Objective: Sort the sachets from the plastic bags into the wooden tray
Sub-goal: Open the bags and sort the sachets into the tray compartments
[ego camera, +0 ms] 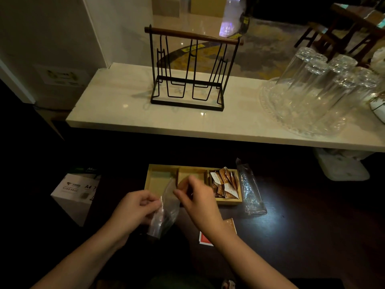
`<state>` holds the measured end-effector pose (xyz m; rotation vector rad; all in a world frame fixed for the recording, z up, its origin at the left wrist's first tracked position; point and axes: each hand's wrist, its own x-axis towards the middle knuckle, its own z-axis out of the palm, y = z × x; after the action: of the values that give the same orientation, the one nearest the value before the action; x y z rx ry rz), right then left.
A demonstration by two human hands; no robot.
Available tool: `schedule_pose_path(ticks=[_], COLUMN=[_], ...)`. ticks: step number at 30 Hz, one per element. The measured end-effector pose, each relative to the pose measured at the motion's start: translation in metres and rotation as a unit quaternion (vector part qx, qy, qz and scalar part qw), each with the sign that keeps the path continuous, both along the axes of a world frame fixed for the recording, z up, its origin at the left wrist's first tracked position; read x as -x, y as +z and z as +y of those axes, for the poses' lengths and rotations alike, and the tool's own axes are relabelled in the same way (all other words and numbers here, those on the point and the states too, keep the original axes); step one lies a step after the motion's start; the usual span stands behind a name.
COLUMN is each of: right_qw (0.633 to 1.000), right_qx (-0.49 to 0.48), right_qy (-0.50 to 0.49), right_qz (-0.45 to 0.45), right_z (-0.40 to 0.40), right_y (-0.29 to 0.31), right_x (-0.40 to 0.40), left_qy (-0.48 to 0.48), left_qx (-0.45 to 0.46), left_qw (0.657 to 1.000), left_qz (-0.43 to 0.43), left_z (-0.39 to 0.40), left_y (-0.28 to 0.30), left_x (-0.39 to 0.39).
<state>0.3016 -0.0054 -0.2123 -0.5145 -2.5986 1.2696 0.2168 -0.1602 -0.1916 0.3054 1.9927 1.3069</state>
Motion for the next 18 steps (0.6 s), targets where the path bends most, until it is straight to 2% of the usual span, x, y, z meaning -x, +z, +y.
schedule_pose_path(ticks=[2, 5, 12, 15, 18], right_qw=[0.993, 0.981, 0.987, 0.987, 0.987], right_qx=[0.104, 0.176, 0.113, 0.100, 0.089], right_qy=[0.037, 0.056, 0.070, 0.083, 0.096], right_qz=[-0.046, -0.058, -0.087, -0.097, -0.091], right_z=[-0.006, -0.015, -0.018, -0.018, -0.018], right_y=[-0.007, -0.014, -0.026, -0.030, -0.031], right_x=[-0.005, -0.010, -0.013, -0.016, -0.017], left_qy=[0.027, 0.042, 0.087, 0.105, 0.082], left_qx=[-0.052, -0.078, -0.021, -0.023, -0.024], left_qw=[0.990, 0.977, 0.985, 0.980, 0.977], left_qz=[-0.130, -0.194, -0.145, -0.169, -0.195], left_z=[0.002, 0.008, 0.016, 0.018, 0.016], left_y=[-0.003, -0.010, -0.033, -0.035, -0.037], left_x=[-0.005, -0.012, -0.022, -0.023, -0.020])
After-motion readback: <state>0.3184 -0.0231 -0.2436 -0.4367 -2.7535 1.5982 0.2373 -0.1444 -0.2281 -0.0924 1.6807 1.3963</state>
